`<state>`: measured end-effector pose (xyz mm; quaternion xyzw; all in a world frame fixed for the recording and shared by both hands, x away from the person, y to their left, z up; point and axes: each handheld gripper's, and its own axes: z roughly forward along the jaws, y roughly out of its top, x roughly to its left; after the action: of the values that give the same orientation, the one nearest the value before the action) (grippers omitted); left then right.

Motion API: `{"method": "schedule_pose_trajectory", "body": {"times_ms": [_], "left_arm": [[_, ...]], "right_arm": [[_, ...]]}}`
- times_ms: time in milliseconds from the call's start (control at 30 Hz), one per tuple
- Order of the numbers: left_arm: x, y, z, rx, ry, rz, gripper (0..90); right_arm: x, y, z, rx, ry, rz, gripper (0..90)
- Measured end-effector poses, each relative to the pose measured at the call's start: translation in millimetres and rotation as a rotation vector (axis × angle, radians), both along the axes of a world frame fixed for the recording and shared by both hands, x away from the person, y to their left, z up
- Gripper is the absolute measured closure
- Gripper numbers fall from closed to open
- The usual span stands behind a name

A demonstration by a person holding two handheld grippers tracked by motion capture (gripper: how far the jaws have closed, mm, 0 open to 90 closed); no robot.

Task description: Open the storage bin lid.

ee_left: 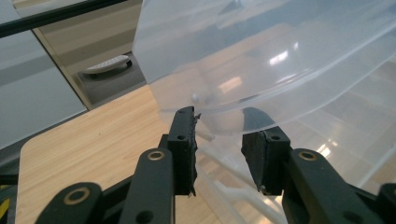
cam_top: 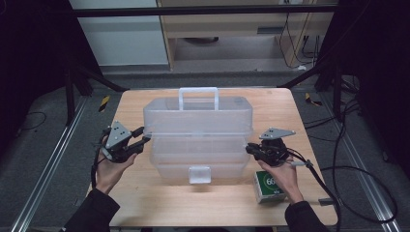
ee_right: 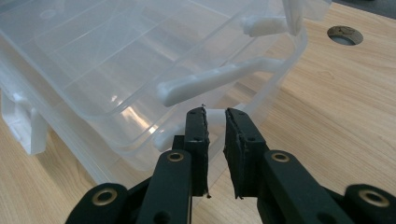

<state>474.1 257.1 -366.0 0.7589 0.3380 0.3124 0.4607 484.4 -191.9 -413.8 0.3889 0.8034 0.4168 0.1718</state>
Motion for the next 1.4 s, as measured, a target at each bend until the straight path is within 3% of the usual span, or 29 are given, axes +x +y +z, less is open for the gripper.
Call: {"method": "schedule_pose_trajectory", "body": {"times_ms": [133,300,833,967,1267,1400], "left_arm": [[5.1,-1.0,7.0,-0.015,-0.016,0.008,64.7],[10.5,-1.4,12.9,-0.058,-0.005,0.024,64.9],[36.2,-4.2,32.2,-0.118,-0.037,0.064,67.9],[45.5,-6.3,38.3,-0.121,-0.049,0.078,69.3],[71.6,-11.8,51.8,-0.085,-0.064,0.119,73.4],[84.9,-13.6,55.8,-0.095,-0.066,0.132,75.5]], "right_arm": [[0.8,-1.1,-0.6,0.011,0.002,0.002,79.1],[0.5,-1.4,-0.9,0.019,0.009,-0.004,79.1],[-0.2,-1.6,-1.9,0.018,-0.004,-0.006,79.3],[-0.3,-1.5,-1.9,0.017,-0.005,-0.005,79.2],[-0.3,-1.4,-1.8,0.017,-0.003,-0.004,79.2],[-0.4,-1.2,-1.9,0.016,-0.006,-0.004,79.1]]}}
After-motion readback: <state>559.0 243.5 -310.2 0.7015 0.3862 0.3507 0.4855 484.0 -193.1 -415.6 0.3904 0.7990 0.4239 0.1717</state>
